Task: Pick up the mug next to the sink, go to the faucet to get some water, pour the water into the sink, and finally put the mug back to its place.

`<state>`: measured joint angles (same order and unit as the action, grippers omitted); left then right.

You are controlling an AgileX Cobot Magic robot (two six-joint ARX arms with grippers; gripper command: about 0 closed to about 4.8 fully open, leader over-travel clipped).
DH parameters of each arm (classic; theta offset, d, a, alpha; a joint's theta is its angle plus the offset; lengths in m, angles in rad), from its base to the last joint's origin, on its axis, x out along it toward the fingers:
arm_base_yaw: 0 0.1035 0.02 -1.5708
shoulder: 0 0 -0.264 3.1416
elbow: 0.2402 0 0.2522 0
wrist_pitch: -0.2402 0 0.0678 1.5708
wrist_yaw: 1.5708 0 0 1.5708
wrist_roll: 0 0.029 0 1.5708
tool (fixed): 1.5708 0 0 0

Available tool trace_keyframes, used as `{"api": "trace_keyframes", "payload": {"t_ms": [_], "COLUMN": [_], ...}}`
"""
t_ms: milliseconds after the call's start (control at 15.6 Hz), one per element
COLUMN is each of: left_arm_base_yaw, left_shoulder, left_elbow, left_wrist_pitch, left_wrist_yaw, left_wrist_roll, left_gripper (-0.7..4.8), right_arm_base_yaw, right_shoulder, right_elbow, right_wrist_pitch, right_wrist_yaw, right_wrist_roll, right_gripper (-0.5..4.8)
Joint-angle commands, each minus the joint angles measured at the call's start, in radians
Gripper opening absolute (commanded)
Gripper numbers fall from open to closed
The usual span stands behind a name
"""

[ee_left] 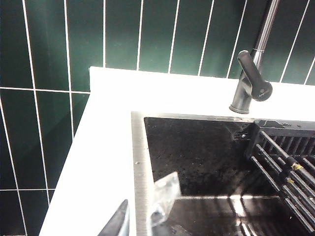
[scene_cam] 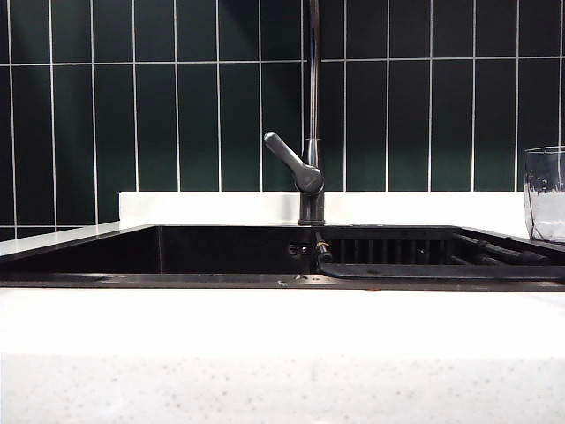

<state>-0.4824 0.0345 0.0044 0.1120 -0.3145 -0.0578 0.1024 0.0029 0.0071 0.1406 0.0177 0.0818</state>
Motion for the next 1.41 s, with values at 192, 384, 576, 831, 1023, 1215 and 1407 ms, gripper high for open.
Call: {"api": "trace_keyframes", "payload": {"t_ms": [192,384,576,831,1023,1215,1407], "left_arm_base_yaw": [0.006,0.106,0.291,0.347,0.347,0.347,0.346], "left_shoulder": [-0.028,-0.034,-0.034,-0.034,-0.034,-0.034,-0.034], "left_elbow": [0.003,0.003,0.003,0.003,0.003,0.003,0.003], "left_wrist_pitch": [-0.002,-0.008,-0.008,-0.008,-0.009,-0.009,-0.117], "left_wrist_yaw": [0.004,0.009,0.005,0.002,0.002,0.001,0.008], "left_wrist_roll": [-0.003,-0.003,-0.003,-0.003,-0.003,-0.003,-0.003], "left_gripper": [0.53,0.53,0.53,0.53,0.53,0.53,0.53], "right_arm_base_yaw": [0.001,0.002,0.0,-0.12,-0.241,-0.241,-0.242], "right_shoulder": [0.0,0.0,0.0,0.0,0.0,0.0,0.0], "right_elbow": [-0.006,-0.006,-0.006,-0.006,-0.006,-0.006,-0.006], "right_wrist_pitch": [0.013,0.011,0.011,0.011,0.011,0.012,0.011], "right_wrist_yaw": [-0.001,-0.001,-0.001,-0.002,0.042,0.051,0.051], "right_wrist_roll": [0.003,0.003,0.003,0.003,0.003,0.003,0.003], "right_gripper": [-0.05,-0.05,-0.05,-0.05,-0.05,-0.05,-0.05]}}
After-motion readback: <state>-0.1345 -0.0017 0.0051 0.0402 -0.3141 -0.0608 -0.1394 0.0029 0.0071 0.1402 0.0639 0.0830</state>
